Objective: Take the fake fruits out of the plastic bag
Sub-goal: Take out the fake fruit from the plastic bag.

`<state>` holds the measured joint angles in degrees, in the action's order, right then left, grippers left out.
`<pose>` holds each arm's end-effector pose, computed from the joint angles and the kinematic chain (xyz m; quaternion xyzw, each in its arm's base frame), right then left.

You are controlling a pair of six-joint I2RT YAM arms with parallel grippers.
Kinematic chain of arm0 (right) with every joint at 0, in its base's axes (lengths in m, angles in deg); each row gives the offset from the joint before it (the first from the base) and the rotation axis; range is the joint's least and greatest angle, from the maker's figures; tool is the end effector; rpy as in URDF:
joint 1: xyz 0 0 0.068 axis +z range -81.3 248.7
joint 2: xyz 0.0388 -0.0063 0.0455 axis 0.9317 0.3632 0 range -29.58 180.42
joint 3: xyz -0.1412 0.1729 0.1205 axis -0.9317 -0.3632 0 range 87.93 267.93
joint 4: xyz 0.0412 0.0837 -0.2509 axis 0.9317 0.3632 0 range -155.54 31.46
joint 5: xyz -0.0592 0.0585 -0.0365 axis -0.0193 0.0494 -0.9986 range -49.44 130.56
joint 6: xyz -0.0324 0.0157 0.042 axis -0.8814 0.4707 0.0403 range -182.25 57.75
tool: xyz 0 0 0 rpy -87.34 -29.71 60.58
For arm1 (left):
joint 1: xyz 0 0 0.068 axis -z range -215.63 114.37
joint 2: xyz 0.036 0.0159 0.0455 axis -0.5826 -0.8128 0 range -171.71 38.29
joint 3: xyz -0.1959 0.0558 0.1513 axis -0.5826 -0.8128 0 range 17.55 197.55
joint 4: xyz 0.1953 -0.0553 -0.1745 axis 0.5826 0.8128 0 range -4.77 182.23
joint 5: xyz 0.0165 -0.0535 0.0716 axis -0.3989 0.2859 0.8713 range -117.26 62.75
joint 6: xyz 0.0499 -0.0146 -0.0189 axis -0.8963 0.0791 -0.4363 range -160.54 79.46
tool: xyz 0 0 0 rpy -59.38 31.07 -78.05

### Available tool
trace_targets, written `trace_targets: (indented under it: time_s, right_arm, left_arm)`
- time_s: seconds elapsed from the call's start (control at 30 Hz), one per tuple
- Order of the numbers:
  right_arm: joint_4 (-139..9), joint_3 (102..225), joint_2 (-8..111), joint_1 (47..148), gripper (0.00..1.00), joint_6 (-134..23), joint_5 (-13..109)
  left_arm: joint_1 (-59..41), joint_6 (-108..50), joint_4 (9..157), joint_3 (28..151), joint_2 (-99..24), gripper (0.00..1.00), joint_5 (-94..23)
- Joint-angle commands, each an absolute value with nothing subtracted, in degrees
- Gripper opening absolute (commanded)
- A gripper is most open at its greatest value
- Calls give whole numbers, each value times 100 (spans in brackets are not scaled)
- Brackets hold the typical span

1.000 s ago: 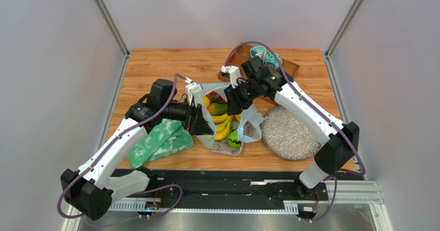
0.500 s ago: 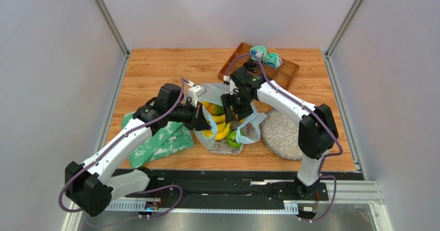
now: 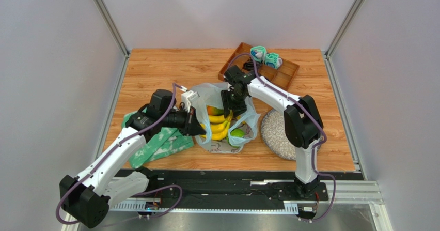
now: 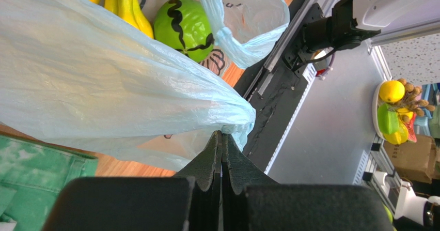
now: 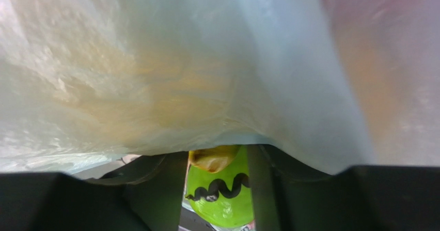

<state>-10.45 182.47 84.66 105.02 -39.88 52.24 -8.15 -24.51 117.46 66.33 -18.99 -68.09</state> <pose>0.3229 0.2468 0.2009 -0.1332 0.9771 0.1525 0.0655 0.1867 -0.1248 0.2743 0.2297 0.8331 -0.4393 0.2453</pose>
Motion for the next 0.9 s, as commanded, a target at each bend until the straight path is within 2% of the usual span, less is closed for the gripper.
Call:
trace_targets:
  time_s: [0.0,0.03,0.1,0.13,0.2,0.6,0.87]
  right_arm:
    - [-1175,18645,8574,10553,40,-3966,4795]
    - [-1131,18654,8565,10561,30,-3992,4733]
    - [-1009,18610,8425,10579,21,-4123,4723]
    - [-973,18575,8337,10579,12,-4176,4724]
    - [-955,18488,7986,10570,1,-4343,4828]
    - [-1105,18926,6219,10562,0,-5406,6358]
    - [26,19085,5673,10333,0,-7573,5070]
  left_arm:
    - [-909,-2551,11660,6633,-1752,0,-7032]
    - [-918,-2533,11660,6650,-1752,0,-7032]
    - [-935,-2551,11652,6668,-1752,0,-7041]
    - [-944,-2559,11643,6694,-1752,0,-7032]
    - [-988,-2542,11591,6712,-1744,0,-7032]
    - [-2007,-2454,11230,7090,-1726,0,-7190]
    - [-2289,-2551,11186,7231,-1594,0,-7410]
